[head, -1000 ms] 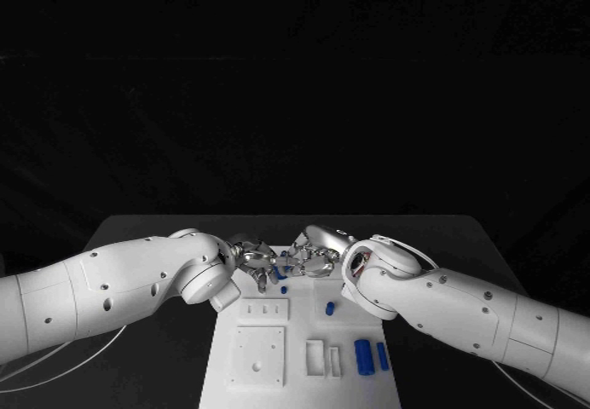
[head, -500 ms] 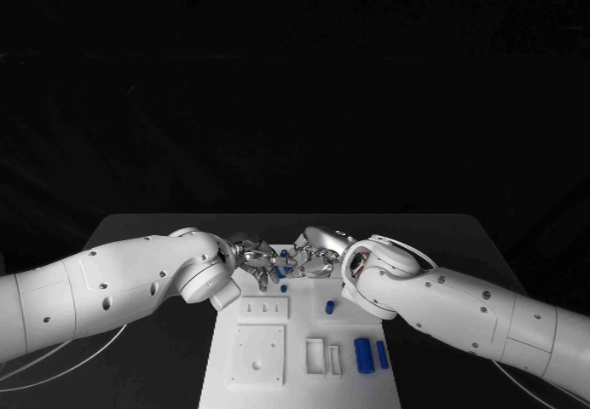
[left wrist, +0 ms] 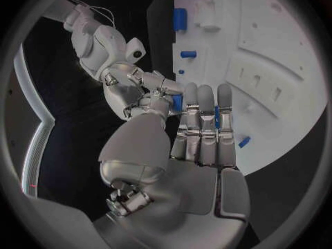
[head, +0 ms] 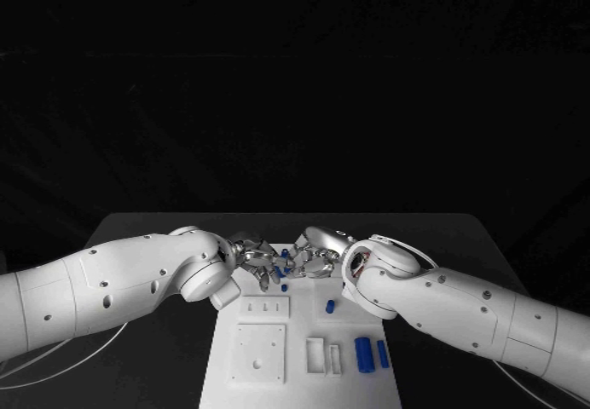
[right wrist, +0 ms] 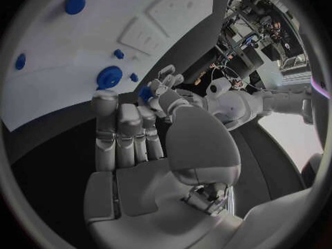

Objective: Assemble the parts on the task board

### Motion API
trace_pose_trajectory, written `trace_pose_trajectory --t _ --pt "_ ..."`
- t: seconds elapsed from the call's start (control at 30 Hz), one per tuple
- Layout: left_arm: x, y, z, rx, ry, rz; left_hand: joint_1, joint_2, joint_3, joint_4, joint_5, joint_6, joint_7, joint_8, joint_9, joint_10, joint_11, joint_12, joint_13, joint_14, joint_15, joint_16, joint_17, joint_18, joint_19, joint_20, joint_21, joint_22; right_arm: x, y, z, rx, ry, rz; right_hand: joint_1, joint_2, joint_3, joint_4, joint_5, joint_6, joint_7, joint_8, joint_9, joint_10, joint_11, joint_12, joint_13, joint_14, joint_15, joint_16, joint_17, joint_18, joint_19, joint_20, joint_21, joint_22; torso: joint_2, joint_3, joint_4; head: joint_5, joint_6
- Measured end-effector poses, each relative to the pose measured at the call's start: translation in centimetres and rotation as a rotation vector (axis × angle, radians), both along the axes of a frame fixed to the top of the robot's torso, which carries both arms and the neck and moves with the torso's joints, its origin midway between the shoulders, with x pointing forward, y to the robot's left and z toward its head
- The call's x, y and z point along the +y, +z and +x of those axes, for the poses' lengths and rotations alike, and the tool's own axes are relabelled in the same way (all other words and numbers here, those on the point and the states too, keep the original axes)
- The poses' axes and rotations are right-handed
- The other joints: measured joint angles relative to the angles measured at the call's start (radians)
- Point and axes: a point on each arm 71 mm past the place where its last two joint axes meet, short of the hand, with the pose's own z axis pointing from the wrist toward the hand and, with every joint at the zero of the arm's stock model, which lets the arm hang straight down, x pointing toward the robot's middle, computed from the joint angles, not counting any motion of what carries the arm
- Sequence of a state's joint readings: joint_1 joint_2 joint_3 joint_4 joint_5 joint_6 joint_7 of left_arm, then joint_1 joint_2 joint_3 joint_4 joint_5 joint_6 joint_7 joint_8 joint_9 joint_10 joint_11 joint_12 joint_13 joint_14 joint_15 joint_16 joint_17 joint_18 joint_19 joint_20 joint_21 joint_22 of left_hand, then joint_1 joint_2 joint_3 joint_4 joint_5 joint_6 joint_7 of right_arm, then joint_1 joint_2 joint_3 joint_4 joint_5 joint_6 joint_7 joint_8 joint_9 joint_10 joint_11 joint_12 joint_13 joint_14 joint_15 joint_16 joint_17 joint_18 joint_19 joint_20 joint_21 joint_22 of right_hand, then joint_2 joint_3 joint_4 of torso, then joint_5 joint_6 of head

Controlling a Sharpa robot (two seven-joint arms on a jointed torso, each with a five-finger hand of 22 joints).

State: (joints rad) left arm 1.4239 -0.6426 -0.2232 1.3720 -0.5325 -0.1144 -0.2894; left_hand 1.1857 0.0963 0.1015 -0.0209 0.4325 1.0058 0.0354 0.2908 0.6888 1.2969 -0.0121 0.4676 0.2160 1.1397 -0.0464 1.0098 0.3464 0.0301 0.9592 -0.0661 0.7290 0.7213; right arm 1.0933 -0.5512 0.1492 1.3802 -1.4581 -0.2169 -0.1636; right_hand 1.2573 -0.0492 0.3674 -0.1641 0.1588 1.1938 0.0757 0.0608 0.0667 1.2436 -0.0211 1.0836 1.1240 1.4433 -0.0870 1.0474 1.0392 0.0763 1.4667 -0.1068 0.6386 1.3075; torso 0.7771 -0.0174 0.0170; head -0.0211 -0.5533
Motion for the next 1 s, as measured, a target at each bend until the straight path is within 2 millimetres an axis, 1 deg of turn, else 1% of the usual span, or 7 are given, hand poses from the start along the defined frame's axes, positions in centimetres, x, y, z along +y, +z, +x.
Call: trace_pose_trajectory --t 0.23,0.53,0.63,0.73,0.8,0.87,1.0 --pt "0.03 0.0 0.01 0.003 -0.003 0.002 -0.005 0.005 0.005 -0.01 0.0 0.004 0.003 0.0 -0.008 0.0 0.0 -0.005 -0.005 0.0 0.0 0.0 0.0 0.0 0.0 0.0 0.0 0.006 0.03 -0.03 -0.03 0.001 0.002 -0.001 0.0 0.0 0.0 0.0 0.0 0.0 0.0 0.0 0.001 0.0 0.0 0.0 0.0 0.0 0.0 0.0 0.0 0.0 0.0 0.0 0.0 0.0 0.0 0.0007 -0.0005 0.0 -0.001" --pt "0.04 0.0 0.0 0.003 -0.006 0.001 0.004 0.023 0.014 -0.02 -0.038 0.02 0.019 0.011 -0.009 0.038 -0.017 0.002 0.0 0.014 -0.013 0.019 0.014 0.0 0.01 -0.009 0.009 0.021 0.0 -0.11 0.05 0.005 0.001 -0.005 -0.006 -0.007 -0.016 0.015 0.016 0.001 -0.001 -0.001 0.001 -0.007 -0.004 -0.008 -0.01 0.0 0.0 -0.008 -0.009 0.0 0.0 0.0 -0.006 0.0 0.0 0.0012 -0.0012 -0.002 -0.003" --pt "0.05 0.0 0.0 0.002 -0.006 0.001 0.004 0.023 0.016 -0.018 0.026 0.02 0.019 0.011 -0.009 0.048 -0.022 0.016 0.01 0.018 -0.018 0.036 0.028 0.0 0.015 -0.015 0.023 0.034 -0.03 -0.14 0.13 0.005 -0.002 -0.005 -0.011 -0.017 -0.031 0.025 0.02 -0.001 -0.003 -0.001 0.002 -0.021 0.0 -0.023 -0.021 0.0 0.0 -0.017 -0.016 0.0 0.0 0.0 -0.021 0.0 0.0 0.0012 -0.0012 -0.002 -0.004" --pt "0.09 0.01 0.01 0.0 -0.005 0.0 -0.002 0.016 0.021 -0.012 0.102 0.014 0.014 0.012 -0.008 0.055 -0.029 0.031 0.023 0.026 -0.025 0.051 0.042 0.0 0.018 -0.018 0.044 0.052 -0.16 -0.23 0.21 0.004 -0.006 -0.005 -0.029 -0.034 -0.062 0.041 0.028 -0.06 0.009 0.006 0.004 -0.04 0.011 -0.044 -0.038 -0.01 0.009 -0.034 -0.029 0.0 0.0 0.0 -0.048 0.0 0.0 0.0012 -0.0012 -0.002 -0.006" --pt "0.12 0.01 0.02 0.0 -0.005 0.0 -0.012 0.006 0.023 -0.011 0.127 0.014 0.014 0.02 0.0 0.059 -0.031 0.035 0.028 0.031 -0.031 0.059 0.048 0.0 0.022 -0.022 0.051 0.059 -0.27 -0.25 0.26 0.003 -0.01 -0.005 -0.034 -0.045 -0.094 0.054 0.039 -0.1 0.018 0.008 0.0 -0.049 0.02 -0.054 -0.048 -0.015 0.015 -0.041 -0.035 0.0 -0.002 0.003 -0.067 0.0 0.0 0.0012 -0.0011 -0.002 -0.007" --pt "0.16 0.01 0.02 -0.002 -0.005 0.001 -0.029 -0.002 0.027 -0.012 0.136 0.014 0.014 0.058 0.0 0.059 -0.031 0.043 0.034 0.032 -0.032 0.059 0.054 0.0 0.021 -0.022 0.059 0.067 -0.47 -0.24 0.34 -0.001 -0.018 -0.001 -0.024 -0.055 -0.145 0.076 0.052 -0.132 0.027 0.005 -0.002 -0.061 0.025 -0.058 -0.058 -0.02 0.019 -0.042 -0.04 0.0 0.0 0.015 -0.083 0.0 0.0 0.0011 -0.0006 -0.002 -0.007" --pt "0.24 -0.01 0.02 -0.006 -0.006 0.007 -0.05 -0.007 0.045 -0.028 0.143 0.014 0.014 0.084 0.0 0.065 -0.036 0.046 0.046 0.036 -0.036 0.066 0.065 0.0 0.016 -0.027 0.071 0.081 -0.95 -0.18 0.46 -0.01 -0.033 0.007 0.003 -0.055 -0.238 0.119 0.066 -0.168 0.039 0.005 -0.002 -0.083 0.032 -0.068 -0.082 -0.025 0.025 -0.049 -0.054 0.013 0.0 0.018 -0.117 0.0 0.0 0.0011 -0.0006 -0.001 -0.008"
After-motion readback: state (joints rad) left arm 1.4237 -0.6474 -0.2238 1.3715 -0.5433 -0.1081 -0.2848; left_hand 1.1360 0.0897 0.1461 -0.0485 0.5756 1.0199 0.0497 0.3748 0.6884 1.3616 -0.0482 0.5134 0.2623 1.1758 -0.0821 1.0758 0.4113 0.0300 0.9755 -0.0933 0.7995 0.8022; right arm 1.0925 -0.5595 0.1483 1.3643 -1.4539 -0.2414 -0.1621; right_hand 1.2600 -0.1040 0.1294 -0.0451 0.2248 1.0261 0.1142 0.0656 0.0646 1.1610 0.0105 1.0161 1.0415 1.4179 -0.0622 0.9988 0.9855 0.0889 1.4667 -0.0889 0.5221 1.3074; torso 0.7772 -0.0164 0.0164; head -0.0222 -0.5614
